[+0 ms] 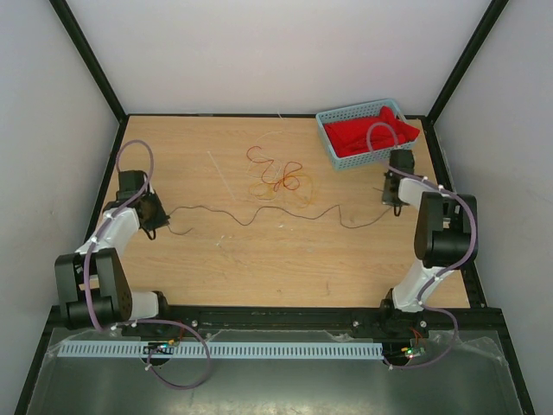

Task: Zip-tie the wires
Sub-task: Straighten the cable at the center of the board.

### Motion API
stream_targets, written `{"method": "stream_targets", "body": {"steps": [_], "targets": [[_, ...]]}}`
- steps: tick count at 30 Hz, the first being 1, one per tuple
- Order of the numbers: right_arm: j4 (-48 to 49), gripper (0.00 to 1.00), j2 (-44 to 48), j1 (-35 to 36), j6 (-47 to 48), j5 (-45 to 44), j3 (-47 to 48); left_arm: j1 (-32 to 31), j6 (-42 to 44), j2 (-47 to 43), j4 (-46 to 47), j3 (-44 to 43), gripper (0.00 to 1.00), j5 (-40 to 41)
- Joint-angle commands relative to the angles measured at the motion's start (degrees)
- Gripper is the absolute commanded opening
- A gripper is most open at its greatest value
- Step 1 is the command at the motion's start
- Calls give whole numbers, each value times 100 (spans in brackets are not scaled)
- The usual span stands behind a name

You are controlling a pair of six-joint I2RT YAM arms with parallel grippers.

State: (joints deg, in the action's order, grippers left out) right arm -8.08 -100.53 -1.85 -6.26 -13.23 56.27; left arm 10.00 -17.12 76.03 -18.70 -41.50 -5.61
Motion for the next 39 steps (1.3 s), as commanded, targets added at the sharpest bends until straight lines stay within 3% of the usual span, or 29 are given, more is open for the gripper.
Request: {"method": "stream_targets", "body": {"steps": [1,9,18,23,26,30,33,36,39], "targets": [[-953,0,-485,-505,15,-1036,76,149,8,92,7,-128,0,477],[-1074,0,-1088,-850,225,-1506,735,795,-73,683,233,-445,0,499],[-1289,0,-1328,-1633,302,-1251,1693,1318,-115,932,509,-446,0,650],[-1468,0,-1384,-1653,225,-693,2101,1378,40,1148,535,-557,0,318],[-1469,0,-1323,-1648,211,-470,2057,1280,220,1351,543,-653,0,-265],[-1464,1,-1071,-1648,199,-61,1894,1009,353,1415,528,-690,0,-352],[-1451,13,-811,-1642,141,617,1779,959,325,1381,508,-661,8,-383],[-1380,37,-533,-1637,101,1209,1648,965,316,1293,495,-595,18,-340],[-1254,50,-213,-1631,-1,1715,1552,965,314,1215,492,-537,26,-236]]}}
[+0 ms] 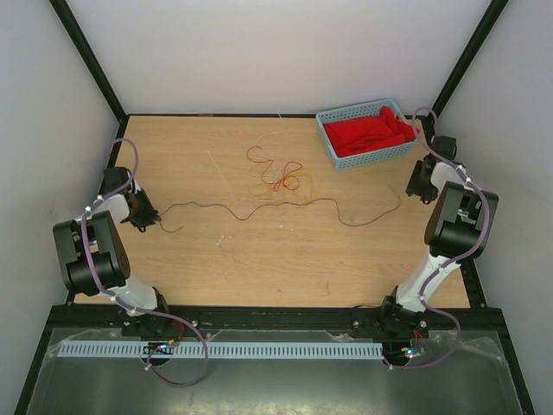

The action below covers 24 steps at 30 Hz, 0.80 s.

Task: Zip-tie the wires
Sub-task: Straighten the cable at the center of the board.

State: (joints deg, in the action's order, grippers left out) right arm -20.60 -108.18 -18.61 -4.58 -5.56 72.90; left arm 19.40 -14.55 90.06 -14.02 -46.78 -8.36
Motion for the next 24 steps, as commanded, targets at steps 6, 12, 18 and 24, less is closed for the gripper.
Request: {"method": "stream_targets", "body": {"steps": [6,12,18,24], "targets": [[98,65,1387,521,-187,1264,-31,20,2,-314,5,-59,47,-105],[461,68,1960,2036,-90,1612,-280,26,-83,-703,-170,-269,79,-110],[1005,68,1548,3164,-187,2080,-397,14,-189,-1411,-316,-472,99,-431],[1030,66,438,3719,-193,1899,202,-158,-246,-2251,-146,-594,99,-1681]]}}
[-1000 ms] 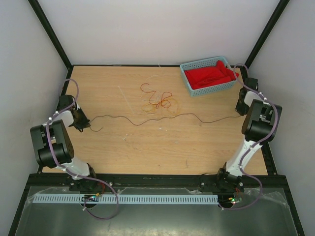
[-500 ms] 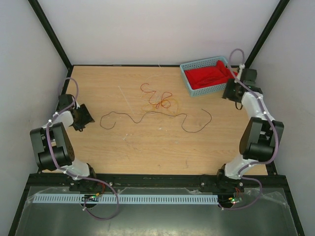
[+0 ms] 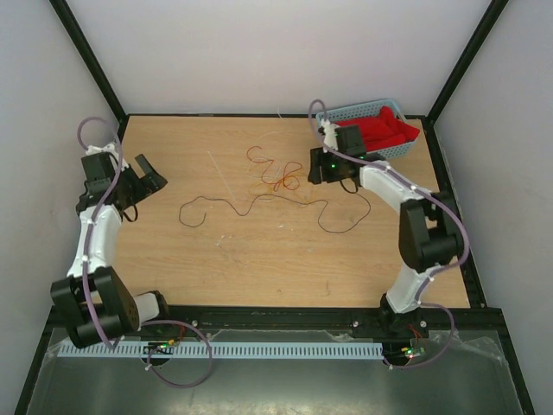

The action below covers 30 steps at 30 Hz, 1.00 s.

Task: Zip-tie the wires
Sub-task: Straighten the cable at the center of the board, then untie the cable at the center of the board.

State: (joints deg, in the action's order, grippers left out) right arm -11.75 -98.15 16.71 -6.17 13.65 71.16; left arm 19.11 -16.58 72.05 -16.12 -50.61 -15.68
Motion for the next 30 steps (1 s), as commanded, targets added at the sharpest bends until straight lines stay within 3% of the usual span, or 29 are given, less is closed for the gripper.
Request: {"method": "stream_targets", "body": {"steps": [1,10,13,20,30], "targets": [[145,66,-687,214,-3,-145,457,-169,-24,-583,53,-244,99,-1030],[59,62,-1423,225,252,-559,816,-251,-128,-1377,-39,-284,99,-1611],[60,49,-1517,224,233,-376,813,-266,-119,-1450,-66,-266,99,-1666],[54,0,-1277,227,208,-21,805,-303,-39,-1509,-69,-351,99,-2034],[-657,0,13,227,393,-475,2062,-684,67,-1646,261,-771,99,-2398]]}}
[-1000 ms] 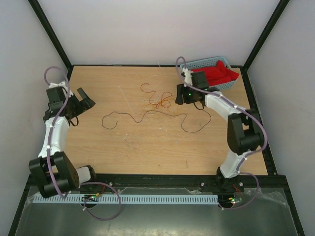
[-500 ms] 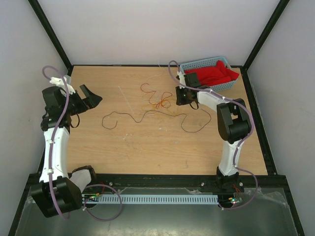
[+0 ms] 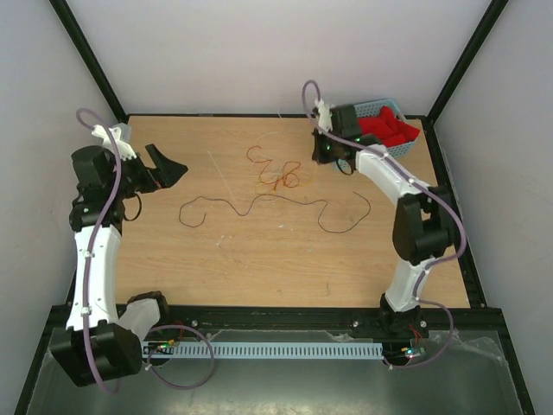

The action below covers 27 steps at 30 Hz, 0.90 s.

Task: Zip-tie the wires
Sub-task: Untie the cable at the center of the board.

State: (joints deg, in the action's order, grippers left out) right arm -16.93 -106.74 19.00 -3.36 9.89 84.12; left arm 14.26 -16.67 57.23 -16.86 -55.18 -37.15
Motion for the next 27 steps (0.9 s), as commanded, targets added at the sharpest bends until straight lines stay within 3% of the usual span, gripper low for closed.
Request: {"method": "stream_targets", "body": {"steps": [1,9,20,27], "targets": [[-143,0,977,-3,115,-79,979,-250,51,-154,383,-352,99,-224],[-144,0,1055,-8,-122,365,2826,-679,-165,231,975,-629,99,-164],[-68,0,95,-2,-256,737,5518,-1301,-412,1072,1719,-1158,99,126],[584,0,171,-3,-622,1271,5485,-1808,-421,1755,2235,-1039,99,362]]}}
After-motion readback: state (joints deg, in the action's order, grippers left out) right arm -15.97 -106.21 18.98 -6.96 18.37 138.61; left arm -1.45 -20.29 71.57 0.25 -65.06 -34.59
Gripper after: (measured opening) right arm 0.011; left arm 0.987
